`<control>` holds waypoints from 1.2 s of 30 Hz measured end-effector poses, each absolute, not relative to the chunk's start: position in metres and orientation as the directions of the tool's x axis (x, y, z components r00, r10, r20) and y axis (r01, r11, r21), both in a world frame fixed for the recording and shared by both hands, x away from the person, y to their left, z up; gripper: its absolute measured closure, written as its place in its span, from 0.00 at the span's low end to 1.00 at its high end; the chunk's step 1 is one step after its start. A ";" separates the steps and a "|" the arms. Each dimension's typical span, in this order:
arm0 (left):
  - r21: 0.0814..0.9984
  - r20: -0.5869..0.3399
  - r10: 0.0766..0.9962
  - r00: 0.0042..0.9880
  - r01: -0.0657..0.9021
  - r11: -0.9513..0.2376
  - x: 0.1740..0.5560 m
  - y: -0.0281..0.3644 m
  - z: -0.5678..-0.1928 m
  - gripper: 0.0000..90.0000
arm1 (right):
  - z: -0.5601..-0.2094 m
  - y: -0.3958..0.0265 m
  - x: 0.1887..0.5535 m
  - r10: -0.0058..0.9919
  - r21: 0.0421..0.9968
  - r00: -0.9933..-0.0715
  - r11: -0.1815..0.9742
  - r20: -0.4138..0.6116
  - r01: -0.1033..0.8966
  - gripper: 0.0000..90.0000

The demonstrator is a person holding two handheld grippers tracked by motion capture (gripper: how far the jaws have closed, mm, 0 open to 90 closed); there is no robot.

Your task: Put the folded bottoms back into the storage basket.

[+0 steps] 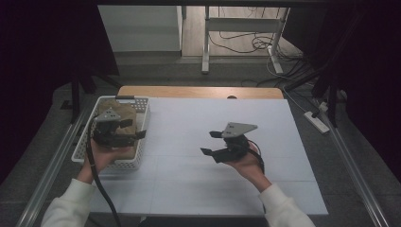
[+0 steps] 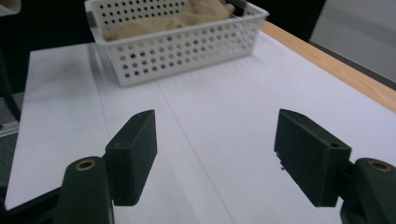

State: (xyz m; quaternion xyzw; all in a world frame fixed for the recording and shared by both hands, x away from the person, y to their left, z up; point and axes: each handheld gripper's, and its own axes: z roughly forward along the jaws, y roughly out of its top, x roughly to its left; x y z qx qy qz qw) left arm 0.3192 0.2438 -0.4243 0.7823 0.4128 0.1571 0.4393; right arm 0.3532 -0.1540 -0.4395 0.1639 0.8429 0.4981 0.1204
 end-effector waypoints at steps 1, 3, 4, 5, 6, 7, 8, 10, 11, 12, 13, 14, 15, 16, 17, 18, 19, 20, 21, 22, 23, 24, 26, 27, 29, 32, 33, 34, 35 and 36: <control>0.815 -0.113 0.784 0.611 0.508 -0.279 0.315 0.240 -0.426 0.27 | -0.440 -0.163 0.351 0.406 0.880 -0.913 0.447 -0.038 0.162 0.33; 0.817 -0.110 0.782 0.613 0.505 -0.280 0.304 0.235 -0.428 0.27 | -0.441 -0.181 0.344 0.420 0.877 -0.906 0.451 -0.045 0.166 0.33; 0.815 -0.110 0.782 0.614 0.506 -0.283 0.299 0.232 -0.429 0.27 | -0.441 -0.190 0.340 0.427 0.875 -0.903 0.456 -0.052 0.165 0.33; 0.814 -0.106 0.782 0.615 0.505 -0.287 0.294 0.230 -0.431 0.27 | -0.442 -0.200 0.337 0.434 0.873 -0.899 0.459 -0.057 0.166 0.33; 0.814 -0.108 0.781 0.615 0.506 -0.286 0.290 0.228 -0.433 0.27 | -0.443 -0.209 0.333 0.443 0.874 -0.895 0.455 -0.055 0.172 0.33; 0.810 -0.110 0.779 0.618 0.510 -0.290 0.286 0.225 -0.435 0.27 | -0.444 -0.219 0.330 0.452 0.873 -0.891 0.454 -0.054 0.178 0.33; 0.805 -0.106 0.778 0.620 0.513 -0.299 0.282 0.223 -0.437 0.27 | -0.446 -0.229 0.327 0.465 0.874 -0.884 0.449 -0.052 0.185 0.33; 0.802 -0.110 0.777 0.620 0.517 -0.299 0.275 0.219 -0.442 0.26 | -0.449 -0.247 0.322 0.487 0.874 -0.872 0.444 -0.050 0.197 0.33; 0.800 -0.109 0.776 0.622 0.518 -0.303 0.272 0.217 -0.445 0.26 | -0.451 -0.254 0.319 0.497 0.875 -0.867 0.438 -0.044 0.206 0.33; 0.798 -0.110 0.775 0.622 0.520 -0.304 0.269 0.215 -0.448 0.26 | -0.455 -0.268 0.315 0.512 0.877 -0.858 0.424 -0.027 0.225 0.33; 0.798 -0.114 0.774 0.622 0.521 -0.302 0.267 0.214 -0.450 0.26 | -0.455 -0.268 0.315 0.512 0.877 -0.858 0.424 -0.027 0.225 0.33; 0.799 -0.120 0.774 0.622 0.523 -0.297 0.265 0.214 -0.453 0.25 | -0.457 -0.273 0.313 0.514 0.878 -0.857 0.420 -0.023 0.229 0.33; 0.797 -0.120 0.772 0.624 0.524 -0.300 0.263 0.213 -0.455 0.25 | -0.459 -0.277 0.310 0.520 0.875 -0.854 0.426 -0.027 0.232 0.33; 0.792 -0.112 0.772 0.626 0.525 -0.311 0.261 0.213 -0.457 0.25 | -0.462 -0.281 0.308 0.525 0.873 -0.851 0.430 -0.034 0.231 0.33; 0.787 -0.111 0.771 0.628 0.529 -0.317 0.260 0.213 -0.458 0.25 | -0.464 -0.285 0.306 0.525 0.872 -0.851 0.432 -0.034 0.232 0.32; 0.785 -0.114 0.770 0.628 0.532 -0.317 0.260 0.214 -0.459 0.25 | -0.466 -0.288 0.305 0.524 0.871 -0.851 0.430 -0.028 0.236 0.32; 0.787 -0.120 0.772 0.625 0.534 -0.310 0.258 0.215 -0.460 0.24 | -0.468 -0.290 0.304 0.527 0.870 -0.849 0.431 -0.028 0.239 0.32; 0.788 -0.122 0.772 0.623 0.534 -0.307 0.257 0.217 -0.460 0.24 | -0.469 -0.291 0.303 0.528 0.869 -0.849 0.433 -0.029 0.240 0.32; 0.788 -0.122 0.774 0.621 0.535 -0.305 0.256 0.218 -0.460 0.24 | -0.469 -0.292 0.301 0.531 0.867 -0.847 0.437 -0.035 0.239 0.32; 0.789 -0.122 0.776 0.619 0.535 -0.303 0.255 0.219 -0.461 0.24 | -0.470 -0.293 0.301 0.528 0.869 -0.849 0.435 -0.035 0.235 0.32; 0.789 -0.123 0.778 0.616 0.536 -0.299 0.254 0.221 -0.461 0.24 | -0.469 -0.294 0.301 0.526 0.870 -0.850 0.434 -0.034 0.234 0.32; 0.790 -0.126 0.777 0.616 0.537 -0.297 0.253 0.222 -0.461 0.24 | -0.469 -0.294 0.301 0.523 0.872 -0.852 0.431 -0.031 0.233 0.32; 0.787 -0.122 0.775 0.620 0.536 -0.305 0.252 0.222 -0.461 0.24 | -0.468 -0.293 0.300 0.524 0.874 -0.851 0.429 -0.036 0.227 0.32; 0.787 -0.119 0.775 0.621 0.535 -0.307 0.251 0.222 -0.461 0.24 | -0.468 -0.292 0.299 0.522 0.874 -0.852 0.432 -0.039 0.225 0.32; 0.788 -0.118 0.773 0.623 0.533 -0.309 0.251 0.221 -0.461 0.24 | -0.469 -0.290 0.298 0.514 0.869 -0.856 0.446 -0.054 0.213 0.32; 0.789 -0.117 0.771 0.626 0.530 -0.311 0.251 0.220 -0.461 0.24 | -0.471 -0.287 0.297 0.503 0.863 -0.862 0.461 -0.059 0.209 0.32; 0.789 -0.116 0.771 0.627 0.530 -0.312 0.251 0.220 -0.461 0.24 | -0.472 -0.286 0.297 0.498 0.861 -0.865 0.463 -0.055 0.211 0.32; 0.788 -0.115 0.770 0.627 0.530 -0.314 0.251 0.220 -0.461 0.24 | -0.472 -0.286 0.297 0.499 0.860 -0.865 0.464 -0.056 0.212 0.32; 0.787 -0.116 0.770 0.627 0.531 -0.313 0.251 0.220 -0.461 0.24 | -0.473 -0.286 0.298 0.498 0.859 -0.865 0.466 -0.056 0.212 0.32; 0.787 -0.115 0.770 0.628 0.531 -0.314 0.251 0.220 -0.461 0.24 | -0.473 -0.286 0.298 0.498 0.859 -0.866 0.466 -0.054 0.214 0.32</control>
